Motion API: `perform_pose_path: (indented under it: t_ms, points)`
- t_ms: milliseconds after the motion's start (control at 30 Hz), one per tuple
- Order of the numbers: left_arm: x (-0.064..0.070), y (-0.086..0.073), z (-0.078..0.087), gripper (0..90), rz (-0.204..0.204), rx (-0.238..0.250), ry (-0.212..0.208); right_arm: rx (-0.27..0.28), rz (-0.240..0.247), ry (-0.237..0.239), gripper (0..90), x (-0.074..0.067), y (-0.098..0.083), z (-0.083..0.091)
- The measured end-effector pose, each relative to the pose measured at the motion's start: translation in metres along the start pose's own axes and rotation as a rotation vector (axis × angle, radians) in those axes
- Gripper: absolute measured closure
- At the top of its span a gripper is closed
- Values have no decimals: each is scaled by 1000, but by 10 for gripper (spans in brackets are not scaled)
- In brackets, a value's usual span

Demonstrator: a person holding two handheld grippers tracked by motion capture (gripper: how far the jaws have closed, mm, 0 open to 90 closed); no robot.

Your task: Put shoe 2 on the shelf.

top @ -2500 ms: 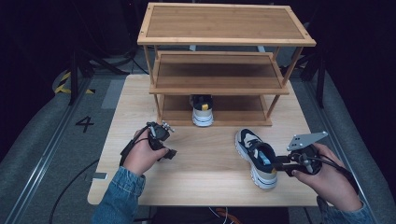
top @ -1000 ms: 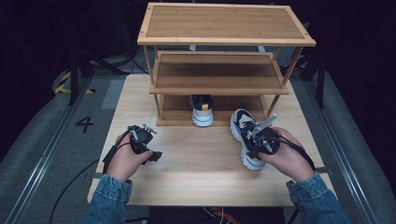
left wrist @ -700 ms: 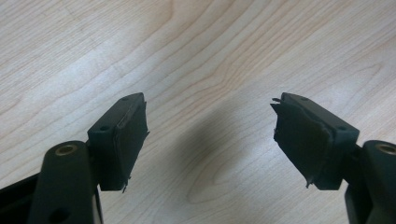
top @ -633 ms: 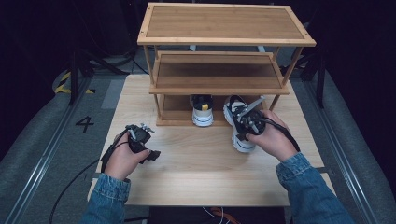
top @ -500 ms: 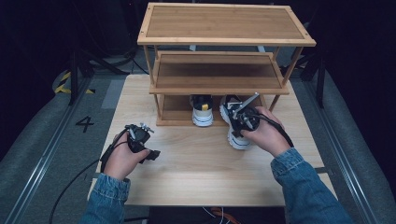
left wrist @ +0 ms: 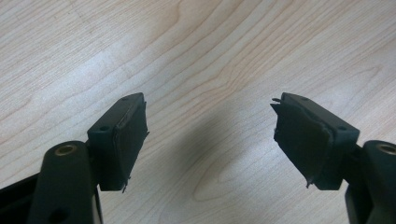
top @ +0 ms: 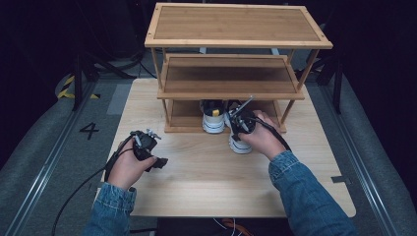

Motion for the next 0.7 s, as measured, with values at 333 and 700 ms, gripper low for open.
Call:
perform_pose_path:
  t_ms: [333,700]
  points:
    - [1,0,-2,255,1,-6,-5,24,22,-26,679,1,-3,-8]
    - [6,10,-12,249,-21,-19,-25,223,46,-102,527,-3,1,31]
Point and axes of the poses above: each handheld gripper's, and its own axes: z roughly backward along the jaws, y roughly out of its top, x roughly to its right, the point moved 4 cm from there along -z, roughly forward along the jaws, and after that the axes turned 15 degrees about x, right-handed, at the moved point
